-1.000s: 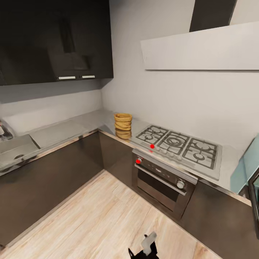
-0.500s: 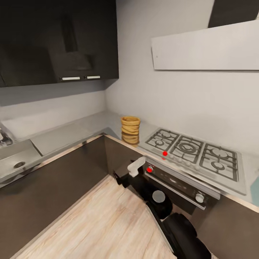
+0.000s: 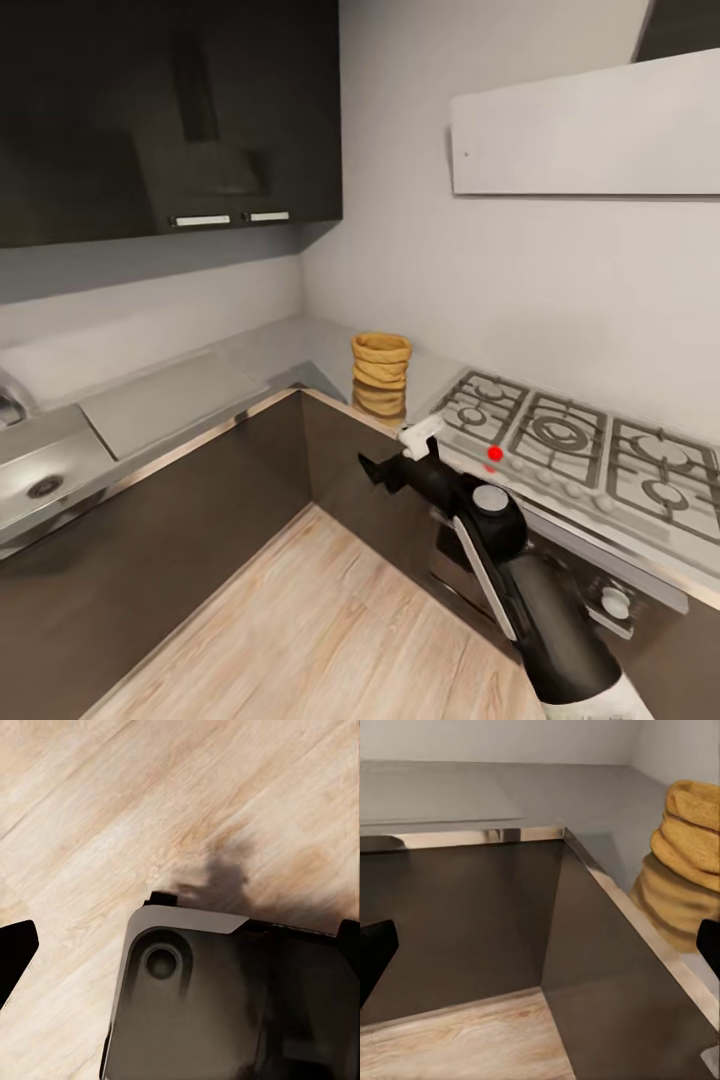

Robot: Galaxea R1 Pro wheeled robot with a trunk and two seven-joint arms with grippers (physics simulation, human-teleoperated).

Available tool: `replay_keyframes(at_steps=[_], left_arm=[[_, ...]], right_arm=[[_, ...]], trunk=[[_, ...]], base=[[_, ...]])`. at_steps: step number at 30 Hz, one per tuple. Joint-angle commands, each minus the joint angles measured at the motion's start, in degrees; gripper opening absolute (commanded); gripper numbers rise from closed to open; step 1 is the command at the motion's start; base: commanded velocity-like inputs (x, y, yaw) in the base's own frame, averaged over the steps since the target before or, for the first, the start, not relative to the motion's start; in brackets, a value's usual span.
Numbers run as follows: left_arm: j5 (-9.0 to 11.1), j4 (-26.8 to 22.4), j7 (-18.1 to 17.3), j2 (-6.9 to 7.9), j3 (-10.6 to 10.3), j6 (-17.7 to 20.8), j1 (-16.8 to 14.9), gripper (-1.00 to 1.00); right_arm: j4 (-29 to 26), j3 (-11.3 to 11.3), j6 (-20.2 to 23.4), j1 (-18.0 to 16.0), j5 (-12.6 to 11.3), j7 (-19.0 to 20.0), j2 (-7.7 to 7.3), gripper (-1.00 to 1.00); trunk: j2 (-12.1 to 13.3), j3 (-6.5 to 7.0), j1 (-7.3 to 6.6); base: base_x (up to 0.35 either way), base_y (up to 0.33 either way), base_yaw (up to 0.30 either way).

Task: In the kitchen, take the popcorn bag from the countertop, put it into the microwave, and heat it until the popcorn is cooked so the cooked popcorn ends up inside the bag.

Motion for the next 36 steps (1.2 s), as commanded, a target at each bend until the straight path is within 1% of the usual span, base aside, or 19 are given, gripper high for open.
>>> replay_keyframes(at_steps=[1, 3, 5, 7, 9, 11, 13, 14, 15, 18, 20, 22, 23, 25, 27, 28, 31, 32, 36], left_arm=[[0.13, 0.05, 0.02, -0.02, 0.13, -0.27, -0.05, 1.00], [0.13, 0.05, 0.02, -0.02, 0.08, -0.38, -0.04, 1.00], [0.13, 0.05, 0.02, -0.02, 0.10, -0.41, -0.04, 1.00], [0.11, 0.05, 0.02, -0.02, 0.06, -0.42, -0.04, 1.00], [0.06, 0.10, 0.00, -0.02, 0.05, -0.42, -0.04, 1.00], [0.05, 0.13, -0.01, -0.10, -0.06, -0.42, -0.01, 1.00], [0.03, 0.14, -0.02, -0.16, -0.10, -0.43, 0.09, 1.00], [0.02, 0.14, -0.02, -0.18, -0.16, -0.43, 0.39, 1.00], [0.01, 0.14, 0.00, -0.19, -0.18, -0.43, 0.55, 1.00], [-0.01, 0.14, -0.01, -0.21, -0.21, -0.43, 0.79, 1.00], [-0.02, 0.14, -0.01, -0.20, -0.22, -0.43, 0.82, 1.00], [-0.04, 0.14, 0.00, -0.22, -0.22, -0.43, 0.83, 1.00], [-0.04, 0.14, -0.02, -0.23, -0.22, -0.43, 0.83, 1.00], [-0.04, 0.14, -0.03, -0.22, -0.22, -0.44, 0.84, 1.00], [-0.05, 0.14, -0.02, -0.25, -0.22, -0.45, 0.84, 1.00], [-0.05, 0.14, -0.03, -0.27, -0.22, -0.49, 0.84, 1.00], [-0.05, 0.14, -0.04, -0.28, -0.25, -0.50, 0.84, 1.00], [-0.05, 0.14, -0.03, -0.29, -0.28, -0.51, 0.84, 1.00], [-0.05, 0.14, -0.06, -0.29, -0.30, -0.51, 0.85, 1.00]], right_arm=[[-0.06, -0.47, 0.26, -0.05, 0.54, 0.92, -0.01, 1.00], [0.03, -0.93, 0.51, -0.82, 0.60, 1.44, 0.31, 1.00], [0.60, -0.93, 3.37, -6.55, 0.57, 1.61, 0.59, 1.00], [6.34, -0.70, 10.27, -17.33, 0.45, 1.73, 0.87, 1.00], [15.56, -1.16, 13.09, -26.72, -0.03, 1.77, 1.21, 1.00], [21.13, -1.54, 13.77, -31.02, -1.62, 1.99, 1.16, 1.00], [21.64, -1.54, 14.14, -32.06, -4.22, 2.88, 0.88, 1.00], [20.59, -1.40, 15.10, -32.27, -5.96, 3.52, 0.63, 1.00], [19.98, -1.37, 16.11, -32.32, -6.66, 3.78, 0.52, 1.00], [18.37, -1.50, 21.28, -32.44, -7.28, 4.10, 0.24, 1.00], [17.82, -1.61, 23.57, -32.53, -7.27, 4.12, -0.57, 1.00], [17.78, -1.66, 24.41, -32.63, -7.40, 4.14, -2.18, 1.00], [18.04, -1.68, 24.66, -32.70, -7.45, 4.15, -3.40, 1.00], [18.25, -1.63, 24.76, -32.68, -7.43, 4.15, -4.46, 1.00], [18.45, -1.61, 24.81, -32.67, -7.48, 4.15, -6.57, 1.00], [18.54, -1.65, 24.90, -32.66, -7.57, 4.18, -8.06, 1.00], [19.51, -1.88, 25.33, -32.92, -7.66, 4.23, -10.35, 1.00], [20.86, -2.25, 25.45, -33.12, -7.70, 4.28, -11.48, 1.00], [23.34, -2.62, 25.50, -33.64, -7.69, 4.33, -13.35, 1.00]], trunk=[[-0.12, -0.12, 0.07], [-0.12, -0.12, 0.07], [-0.12, -0.12, 0.07], [-0.12, -0.12, 0.07], [-0.12, -0.12, 0.07], [-0.12, -0.12, 0.07], [-0.12, -0.12, 0.07], [-0.12, -0.12, 0.07], [-0.12, -0.12, 0.07], [-0.12, -0.12, 0.07], [-0.12, -0.12, 0.07], [-0.12, -0.12, 0.07], [-0.12, -0.12, 0.07], [-0.12, -0.12, 0.07], [-0.12, -0.12, 0.07], [-0.12, -0.12, 0.07], [-0.12, -0.12, 0.07], [-0.12, -0.12, 0.07], [-0.12, -0.12, 0.07]], base=[[0.338, 0.119, 0.000], [0.339, 0.113, 0.000], [0.339, 0.110, 0.000], [0.339, 0.109, 0.000], [0.340, 0.109, 0.000], [0.340, 0.108, 0.000], [0.340, 0.109, 0.000], [0.340, 0.108, 0.000], [0.340, 0.104, 0.000], [0.341, 0.040, 0.048], [0.343, 0.009, 0.210], [0.343, 0.003, 0.259], [0.343, 0.001, 0.276], [0.343, 0.000, 0.279], [0.344, 0.000, 0.282], [0.344, 0.000, 0.283], [0.344, -0.037, 0.283], [0.344, -0.074, 0.283], [0.344, -0.083, 0.283]])
